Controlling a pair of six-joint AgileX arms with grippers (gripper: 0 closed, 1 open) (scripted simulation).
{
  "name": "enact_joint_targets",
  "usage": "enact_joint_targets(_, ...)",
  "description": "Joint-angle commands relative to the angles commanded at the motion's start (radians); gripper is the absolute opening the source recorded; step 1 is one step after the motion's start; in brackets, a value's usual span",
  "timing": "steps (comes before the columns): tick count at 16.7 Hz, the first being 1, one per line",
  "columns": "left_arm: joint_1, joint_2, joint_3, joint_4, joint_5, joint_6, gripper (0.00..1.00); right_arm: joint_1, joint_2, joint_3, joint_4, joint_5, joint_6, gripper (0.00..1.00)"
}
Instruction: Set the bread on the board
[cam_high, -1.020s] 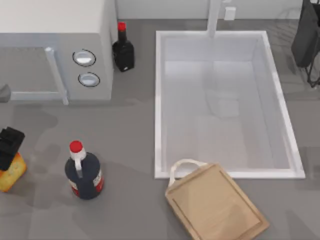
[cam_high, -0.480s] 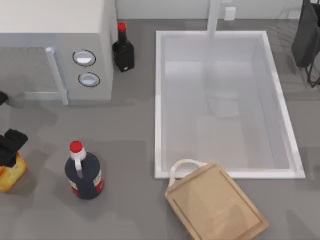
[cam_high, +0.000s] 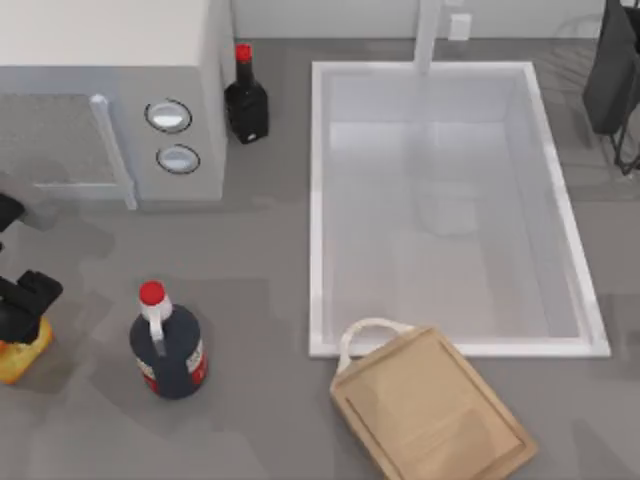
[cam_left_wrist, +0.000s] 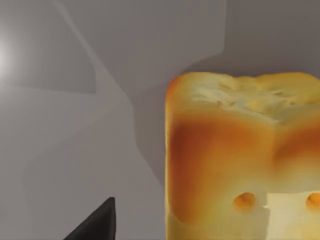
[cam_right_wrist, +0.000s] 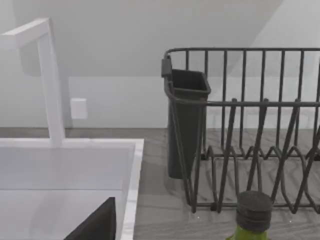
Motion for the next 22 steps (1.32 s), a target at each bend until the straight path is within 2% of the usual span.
enact_joint_targets(5,0.002,0.081,-0.102,0.192,0.000,0.004,1.00,0.000,0.000,0.000,0.000,0.000,0.000,1.00)
enact_joint_targets(10,0.003,0.089,-0.112,0.206,0.000,0.004,1.00,0.000,0.000,0.000,0.000,0.000,0.000,1.00)
enact_joint_targets(22,0.003,0.089,-0.112,0.206,0.000,0.004,0.10,0.000,0.000,0.000,0.000,0.000,0.000,1.00)
